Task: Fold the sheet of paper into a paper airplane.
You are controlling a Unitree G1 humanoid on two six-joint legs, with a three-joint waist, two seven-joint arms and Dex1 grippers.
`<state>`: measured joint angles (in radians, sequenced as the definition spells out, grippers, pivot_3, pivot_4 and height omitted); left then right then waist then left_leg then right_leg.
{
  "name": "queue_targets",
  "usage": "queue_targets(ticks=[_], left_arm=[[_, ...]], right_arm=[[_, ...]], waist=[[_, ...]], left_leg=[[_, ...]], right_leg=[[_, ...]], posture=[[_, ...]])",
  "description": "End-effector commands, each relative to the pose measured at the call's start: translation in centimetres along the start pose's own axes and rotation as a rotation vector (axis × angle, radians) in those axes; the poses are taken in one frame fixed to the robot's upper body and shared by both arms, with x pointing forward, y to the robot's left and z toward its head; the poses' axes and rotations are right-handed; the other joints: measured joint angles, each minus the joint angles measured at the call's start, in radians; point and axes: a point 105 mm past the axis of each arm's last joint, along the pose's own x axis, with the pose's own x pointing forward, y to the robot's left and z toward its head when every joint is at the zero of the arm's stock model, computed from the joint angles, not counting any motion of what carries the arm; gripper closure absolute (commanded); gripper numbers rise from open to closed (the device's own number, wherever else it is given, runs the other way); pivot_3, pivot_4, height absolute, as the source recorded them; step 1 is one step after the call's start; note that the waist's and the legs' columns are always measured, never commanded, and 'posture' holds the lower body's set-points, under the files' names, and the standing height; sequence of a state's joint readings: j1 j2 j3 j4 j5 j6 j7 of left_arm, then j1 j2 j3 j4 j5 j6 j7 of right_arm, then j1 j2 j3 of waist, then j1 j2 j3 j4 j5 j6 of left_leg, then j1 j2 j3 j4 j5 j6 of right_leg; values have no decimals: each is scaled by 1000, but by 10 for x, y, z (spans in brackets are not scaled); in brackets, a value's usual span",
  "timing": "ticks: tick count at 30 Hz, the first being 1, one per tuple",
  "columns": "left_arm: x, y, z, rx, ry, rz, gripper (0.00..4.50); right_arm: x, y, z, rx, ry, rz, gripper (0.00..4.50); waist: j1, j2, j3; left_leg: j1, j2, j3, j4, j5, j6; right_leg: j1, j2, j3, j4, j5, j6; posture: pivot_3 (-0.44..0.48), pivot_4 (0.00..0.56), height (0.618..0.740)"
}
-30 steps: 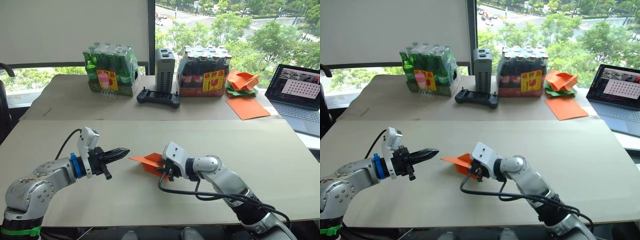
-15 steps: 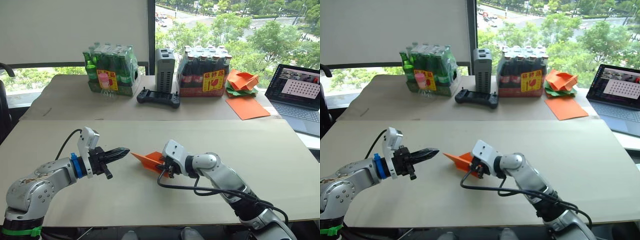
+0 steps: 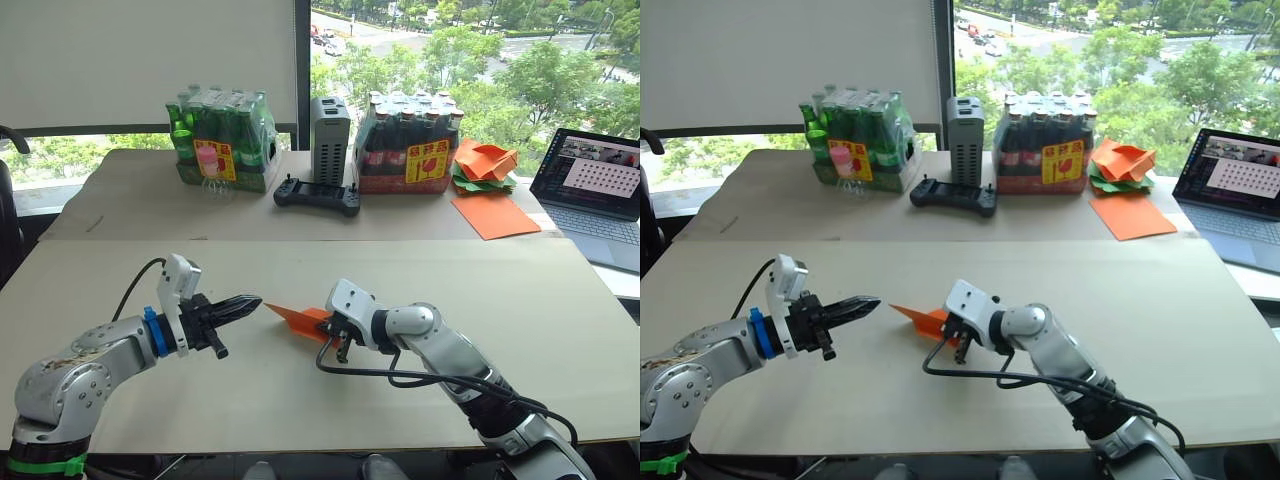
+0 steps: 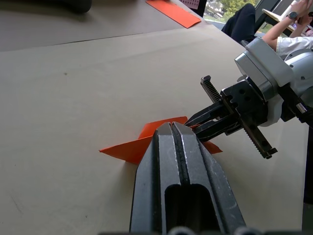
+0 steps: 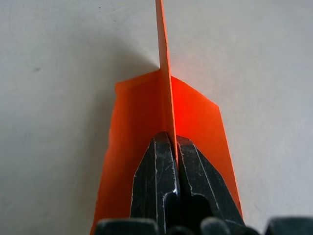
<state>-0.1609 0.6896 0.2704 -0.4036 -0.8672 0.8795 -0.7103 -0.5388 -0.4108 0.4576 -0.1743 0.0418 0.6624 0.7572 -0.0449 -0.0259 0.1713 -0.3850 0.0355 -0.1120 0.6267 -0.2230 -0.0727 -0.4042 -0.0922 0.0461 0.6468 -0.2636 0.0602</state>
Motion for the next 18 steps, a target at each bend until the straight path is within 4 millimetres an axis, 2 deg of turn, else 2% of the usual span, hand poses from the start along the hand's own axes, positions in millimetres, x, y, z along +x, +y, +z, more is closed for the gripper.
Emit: queue_targets(ticks=[1, 9, 13, 18], left_arm=[[0, -9, 10, 43, -36, -25, 4500], [2, -13, 7, 74, -28, -54, 4500], [5, -12, 8, 78, -29, -69, 4500], [11, -10, 9, 84, -31, -86, 4500]], right_arm=[[-11, -13, 11, 12, -39, -48, 4475], [-52, -62, -9, 170, 26, -279, 4475], [-85, -91, -23, 287, 44, -484, 4475], [-126, -115, -46, 413, 55, -747, 4475]], waist=[[0, 0, 0], [2, 0, 0], [2, 0, 0], [4, 0, 0]], left_leg=[[0, 0, 0, 0, 0, 0], [0, 0, 0, 0, 0, 0], [0, 0, 0, 0, 0, 0], [0, 0, 0, 0, 0, 0]], right_leg=[[0, 0, 0, 0, 0, 0], [0, 0, 0, 0, 0, 0], [0, 0, 0, 0, 0, 0], [0, 0, 0, 0, 0, 0]], posture=[[0, 150, 740], [0, 150, 740], [0, 150, 740], [0, 150, 740]])
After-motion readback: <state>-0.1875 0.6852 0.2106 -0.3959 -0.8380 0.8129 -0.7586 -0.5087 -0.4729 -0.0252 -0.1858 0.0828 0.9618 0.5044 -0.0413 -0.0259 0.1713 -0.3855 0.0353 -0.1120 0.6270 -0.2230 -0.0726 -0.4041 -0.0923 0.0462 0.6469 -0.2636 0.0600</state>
